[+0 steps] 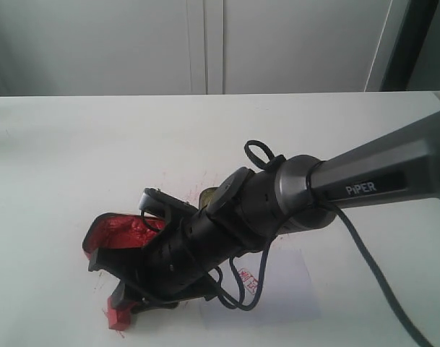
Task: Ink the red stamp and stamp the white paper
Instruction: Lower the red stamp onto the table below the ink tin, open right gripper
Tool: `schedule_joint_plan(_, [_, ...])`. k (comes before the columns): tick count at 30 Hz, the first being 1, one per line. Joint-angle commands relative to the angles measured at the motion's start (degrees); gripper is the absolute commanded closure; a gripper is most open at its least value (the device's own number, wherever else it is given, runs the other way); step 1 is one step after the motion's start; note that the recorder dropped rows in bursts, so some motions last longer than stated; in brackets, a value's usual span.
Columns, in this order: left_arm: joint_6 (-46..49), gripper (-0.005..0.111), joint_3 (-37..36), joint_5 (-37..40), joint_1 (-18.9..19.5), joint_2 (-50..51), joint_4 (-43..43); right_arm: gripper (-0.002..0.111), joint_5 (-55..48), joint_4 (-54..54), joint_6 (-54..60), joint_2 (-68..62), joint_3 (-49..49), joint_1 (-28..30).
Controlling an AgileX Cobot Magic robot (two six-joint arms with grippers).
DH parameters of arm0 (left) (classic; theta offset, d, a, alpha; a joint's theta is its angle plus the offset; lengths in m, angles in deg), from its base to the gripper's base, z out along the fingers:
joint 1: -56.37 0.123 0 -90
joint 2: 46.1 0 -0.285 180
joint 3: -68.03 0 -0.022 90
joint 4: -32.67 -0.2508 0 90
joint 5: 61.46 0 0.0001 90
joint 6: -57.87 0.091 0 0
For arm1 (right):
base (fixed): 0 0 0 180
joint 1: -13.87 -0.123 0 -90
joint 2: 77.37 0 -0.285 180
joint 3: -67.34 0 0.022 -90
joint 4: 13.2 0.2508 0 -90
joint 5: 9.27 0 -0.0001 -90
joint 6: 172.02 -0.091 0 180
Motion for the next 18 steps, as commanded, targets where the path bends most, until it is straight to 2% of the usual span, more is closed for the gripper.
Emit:
schedule_joint_plan(1, [0.0,0.107,-0.2,-0.1,0.1,-0.2,0.2,0.070,0.0,-0.7,0.0,0.5,0.0,-0.1])
schedule_joint_plan(6, [0.0,0.107,-0.2,-0.1,0.1,-0.2,0.2,0.059,0.0,-0.8,0.0,1.0,0.0,-0.1])
schedule_joint_plan(18, [0.0,0.107,-0.2,-0.1,0.1,-0.2,0.2,0.058,0.1,-2.6,-0.6,1.1,0.0,-0.1])
